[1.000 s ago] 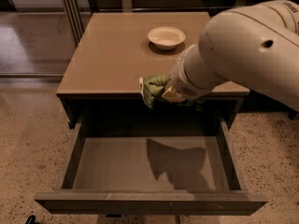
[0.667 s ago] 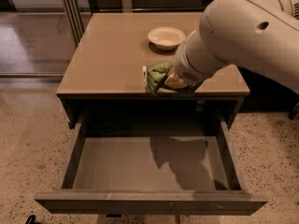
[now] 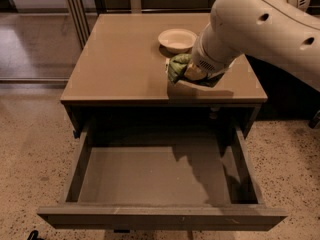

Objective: Pick green jalapeno chip bag from top drawer and place on counter

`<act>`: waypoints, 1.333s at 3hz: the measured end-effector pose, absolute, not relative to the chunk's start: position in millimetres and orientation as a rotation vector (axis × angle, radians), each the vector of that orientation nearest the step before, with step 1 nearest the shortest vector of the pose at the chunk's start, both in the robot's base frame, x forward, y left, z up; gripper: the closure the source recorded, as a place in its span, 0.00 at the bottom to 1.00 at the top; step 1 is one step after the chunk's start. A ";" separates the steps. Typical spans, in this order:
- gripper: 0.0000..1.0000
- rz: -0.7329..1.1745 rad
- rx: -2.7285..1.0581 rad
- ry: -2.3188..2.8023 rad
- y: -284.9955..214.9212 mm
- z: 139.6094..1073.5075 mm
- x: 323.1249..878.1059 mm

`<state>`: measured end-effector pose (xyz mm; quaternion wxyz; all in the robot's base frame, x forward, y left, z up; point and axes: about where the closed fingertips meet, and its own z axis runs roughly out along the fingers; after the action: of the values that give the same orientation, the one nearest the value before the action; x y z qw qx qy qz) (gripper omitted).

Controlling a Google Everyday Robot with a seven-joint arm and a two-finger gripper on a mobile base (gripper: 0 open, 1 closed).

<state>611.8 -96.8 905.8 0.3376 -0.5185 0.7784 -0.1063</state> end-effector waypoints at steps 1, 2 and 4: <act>1.00 -0.338 -1.288 2.061 -109.9 909.4 627.2; 1.00 -0.404 -1.195 2.102 -125.4 910.6 644.0; 1.00 -0.431 -1.149 2.128 -138.1 902.9 668.5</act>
Offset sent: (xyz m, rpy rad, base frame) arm 0.0538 -0.0501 0.0030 -0.0357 -0.0717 -0.2824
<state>668.5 -138.1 902.9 0.3359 -0.4406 0.8158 -0.1654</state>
